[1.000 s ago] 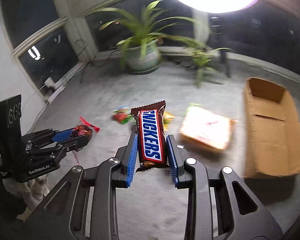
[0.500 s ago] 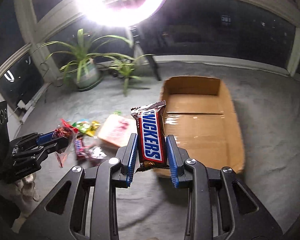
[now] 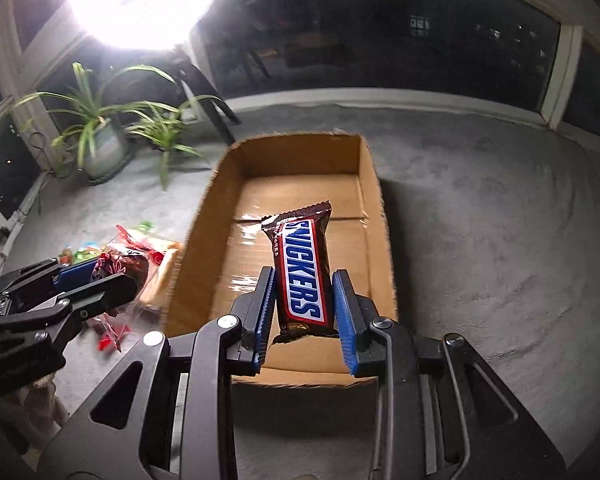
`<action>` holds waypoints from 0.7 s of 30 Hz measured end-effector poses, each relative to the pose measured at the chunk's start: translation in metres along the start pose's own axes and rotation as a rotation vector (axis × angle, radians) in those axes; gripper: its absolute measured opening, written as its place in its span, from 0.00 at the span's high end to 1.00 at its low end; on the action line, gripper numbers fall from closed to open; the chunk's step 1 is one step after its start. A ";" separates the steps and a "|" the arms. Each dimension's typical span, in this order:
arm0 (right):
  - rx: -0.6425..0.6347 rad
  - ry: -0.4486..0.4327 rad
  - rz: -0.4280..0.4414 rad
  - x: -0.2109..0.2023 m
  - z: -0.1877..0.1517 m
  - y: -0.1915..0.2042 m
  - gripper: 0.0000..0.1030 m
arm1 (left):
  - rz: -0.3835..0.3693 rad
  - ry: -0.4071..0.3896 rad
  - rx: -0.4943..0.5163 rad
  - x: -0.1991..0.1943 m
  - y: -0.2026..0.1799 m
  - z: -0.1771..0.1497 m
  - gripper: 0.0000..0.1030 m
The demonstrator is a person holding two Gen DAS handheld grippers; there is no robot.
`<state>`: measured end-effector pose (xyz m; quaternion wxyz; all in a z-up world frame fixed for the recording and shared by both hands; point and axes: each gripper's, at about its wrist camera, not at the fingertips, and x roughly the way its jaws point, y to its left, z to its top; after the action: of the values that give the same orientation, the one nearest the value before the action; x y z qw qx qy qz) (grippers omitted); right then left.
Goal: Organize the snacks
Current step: 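Carry both snacks to the cardboard box and open both tools to drop them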
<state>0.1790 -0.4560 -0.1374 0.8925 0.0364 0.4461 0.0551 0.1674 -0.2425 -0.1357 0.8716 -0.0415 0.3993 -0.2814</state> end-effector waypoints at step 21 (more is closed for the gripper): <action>0.041 -0.029 -0.001 -0.018 -0.003 0.002 0.59 | 0.021 0.002 0.005 0.006 0.004 0.007 0.60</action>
<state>0.1656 -0.4566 -0.1253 0.8979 0.0555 0.4343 0.0450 0.1768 -0.2431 -0.1360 0.8742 -0.0350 0.3999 -0.2733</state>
